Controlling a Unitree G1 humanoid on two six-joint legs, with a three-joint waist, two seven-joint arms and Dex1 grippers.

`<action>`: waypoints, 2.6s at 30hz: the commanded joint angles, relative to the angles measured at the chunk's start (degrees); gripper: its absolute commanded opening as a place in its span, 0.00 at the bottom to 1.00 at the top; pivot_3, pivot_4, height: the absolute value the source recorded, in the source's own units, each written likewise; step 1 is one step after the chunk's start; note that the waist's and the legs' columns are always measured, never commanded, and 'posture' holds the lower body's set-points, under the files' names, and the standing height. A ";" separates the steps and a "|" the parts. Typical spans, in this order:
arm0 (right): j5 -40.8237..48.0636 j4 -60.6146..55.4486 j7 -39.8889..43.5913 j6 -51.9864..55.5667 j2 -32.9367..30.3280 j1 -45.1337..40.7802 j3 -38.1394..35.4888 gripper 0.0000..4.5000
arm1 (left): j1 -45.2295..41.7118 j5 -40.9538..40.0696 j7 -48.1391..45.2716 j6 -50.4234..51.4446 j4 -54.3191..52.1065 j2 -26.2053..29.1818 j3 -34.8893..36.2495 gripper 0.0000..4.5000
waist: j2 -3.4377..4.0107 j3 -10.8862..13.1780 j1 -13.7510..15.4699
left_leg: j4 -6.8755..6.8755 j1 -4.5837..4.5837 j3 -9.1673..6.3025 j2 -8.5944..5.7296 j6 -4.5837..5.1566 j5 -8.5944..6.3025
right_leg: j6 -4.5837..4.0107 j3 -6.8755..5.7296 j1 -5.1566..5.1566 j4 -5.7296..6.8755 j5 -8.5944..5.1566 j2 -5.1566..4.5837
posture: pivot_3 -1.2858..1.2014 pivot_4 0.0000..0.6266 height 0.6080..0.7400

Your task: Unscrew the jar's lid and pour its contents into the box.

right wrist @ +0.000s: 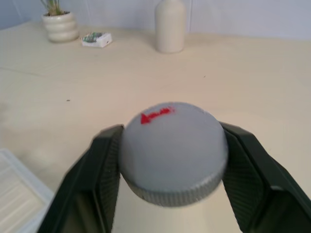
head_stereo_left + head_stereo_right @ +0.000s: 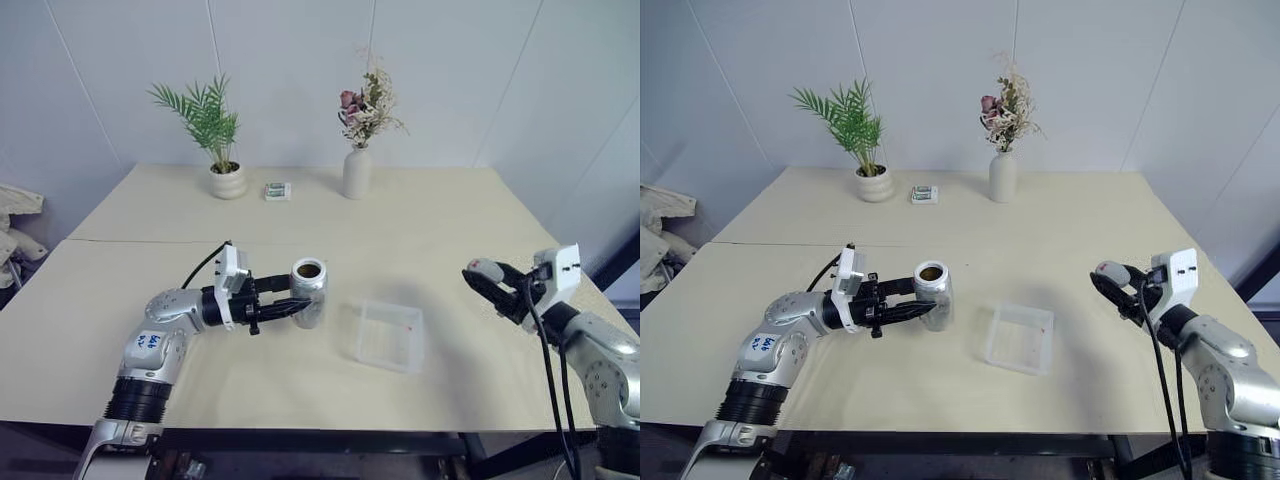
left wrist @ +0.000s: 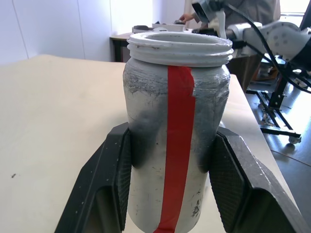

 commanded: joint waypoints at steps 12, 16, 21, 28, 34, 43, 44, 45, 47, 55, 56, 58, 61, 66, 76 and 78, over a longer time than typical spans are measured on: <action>-5.80 19.46 0.76 -12.24 2.65 -1.81 3.97 0.56 | -0.85 -2.11 0.62 1.68 -2.95 0.00 1.57 0.42 | 0.02 0.01 -0.18 | 0.01 0.04 0.12 -0.01 0.00 0.01 | 0.07 0.19 -0.05 0.09 0.04 0.01 | 0.52 0.24 1.00; -4.19 18.88 2.17 -11.26 2.58 -1.76 3.65 0.56 | -0.96 -2.18 0.71 2.07 -3.11 0.09 1.65 0.42 | 0.02 0.01 -0.20 | -0.01 0.04 0.13 -0.02 0.00 0.01 | 0.08 0.22 -0.05 0.08 0.04 0.01 | 0.52 0.24 1.00; -2.40 13.31 4.84 -9.12 1.77 -0.26 3.77 0.99 | -0.71 -1.91 0.15 2.22 -3.23 0.51 1.50 0.42 | 0.02 0.01 -0.20 | -0.01 0.04 0.12 -0.02 0.00 0.01 | 0.09 0.22 -0.05 0.09 0.05 0.01 | 0.52 0.24 1.00; 6.62 -8.10 7.65 4.21 -6.90 2.49 -0.76 0.99 | -2.50 -0.21 1.42 0.46 -1.12 -0.34 0.95 0.42 | 0.06 0.02 0.12 | 0.00 0.03 0.12 -0.03 -0.01 0.00 | 0.13 0.26 -0.05 0.08 0.06 0.01 | 0.52 0.24 1.00; 14.21 -21.00 7.84 13.90 -13.73 3.65 -4.29 0.99 | -5.62 0.53 2.72 1.33 0.81 -0.89 0.42 0.42 | 0.02 0.02 0.14 | 0.01 0.02 0.10 -0.04 0.00 0.00 | 0.12 0.27 -0.02 0.02 0.06 0.01 | 0.52 0.24 1.00; 25.73 -37.46 7.85 22.51 -17.26 12.05 -11.51 0.99 | -11.43 7.25 5.64 -2.04 4.48 -2.52 -4.50 0.42 | 0.00 0.03 0.32 | 0.00 -0.06 0.09 -0.06 0.04 -0.03 | 0.16 0.28 -0.04 -0.05 0.04 0.01 | 0.52 0.24 1.00; 27.67 -38.26 8.06 22.73 -16.99 12.63 -12.51 0.99 | -11.99 8.11 6.03 -3.12 5.21 -2.91 -4.89 0.42 | -0.01 0.03 0.34 | 0.01 -0.06 0.09 -0.08 0.04 -0.03 | 0.17 0.28 -0.04 -0.04 0.04 0.01 | 0.52 0.24 1.00; 28.65 -39.11 8.80 22.75 -17.05 13.96 -13.56 0.99 | -12.49 9.47 6.95 -4.79 5.95 -3.37 -5.32 0.42 | -0.01 0.03 0.30 | 0.02 -0.06 0.09 -0.08 0.04 -0.03 | 0.17 0.28 -0.05 -0.04 0.04 0.01 | 0.52 0.24 1.00; 27.98 -40.57 11.71 21.34 -17.39 18.01 -15.82 0.99 | -13.73 12.00 7.75 -6.75 7.12 -3.80 -6.64 0.42 | -0.04 0.04 0.38 | 0.02 -0.06 0.10 -0.08 0.04 -0.03 | 0.18 0.31 -0.04 -0.05 0.04 0.01 | 0.52 0.24 1.00; 21.96 -39.04 18.28 14.94 -17.45 28.17 -21.86 0.99 | -16.71 11.88 4.45 -6.93 11.16 -5.35 -7.54 0.42 | -0.05 0.04 0.16 | 0.02 -0.04 0.14 -0.10 0.06 -0.04 | 0.22 0.35 -0.04 -0.07 0.04 0.02 | 0.52 0.24 1.00; 21.74 -39.00 18.46 14.75 -17.28 28.81 -21.86 0.99 | -16.85 12.09 4.99 -7.60 11.53 -5.78 -7.38 0.42 | -0.05 0.04 0.17 | 0.02 -0.03 0.14 -0.09 0.06 -0.04 | 0.21 0.35 -0.04 -0.07 0.03 0.03 | 0.52 0.24 1.00; 21.70 -38.98 18.50 14.47 -17.23 29.42 -21.72 0.99 | -16.99 12.40 5.60 -8.45 11.99 -6.23 -7.11 0.42 | -0.05 0.04 0.20 | 0.03 -0.04 0.14 -0.09 0.06 -0.03 | 0.21 0.35 -0.04 -0.07 0.02 0.03 | 0.52 0.24 1.00; 22.29 -39.59 16.90 14.22 -15.78 29.52 -20.62 0.99 | -18.35 16.86 10.23 -6.18 14.24 -6.99 -9.28 0.42 | -0.06 0.05 0.21 | 0.06 -0.03 0.16 -0.09 0.06 -0.03 | 0.22 0.40 -0.04 -0.07 0.03 0.03 | 0.52 0.24 1.00; 22.47 -39.91 15.06 13.93 -14.43 28.84 -19.30 0.99 | -20.53 16.58 12.17 -2.69 15.73 -9.48 -9.06 0.42 | -0.09 0.06 0.30 | 0.09 -0.07 0.14 -0.13 0.07 -0.02 | 0.29 0.44 -0.03 -0.09 0.01 0.04 | 0.52 0.24 1.00; 21.66 -39.47 13.46 12.97 -12.71 29.63 -17.17 0.99 | -22.28 25.77 13.55 -17.18 17.16 -9.45 -14.37 0.42 | -0.11 0.07 0.32 | 0.04 -0.08 0.15 -0.14 0.07 -0.03 | 0.32 0.48 -0.04 -0.11 0.01 0.04 | 0.52 0.24 1.00; 21.17 -39.36 13.34 12.51 -12.07 30.20 -16.62 0.99 | -23.53 31.28 18.03 -25.30 18.14 -8.87 -16.23 0.42 | -0.11 0.07 0.36 | 0.04 -0.08 0.15 -0.14 0.07 -0.03 | 0.33 0.49 -0.04 -0.13 0.02 0.04 | 0.52 0.24 1.00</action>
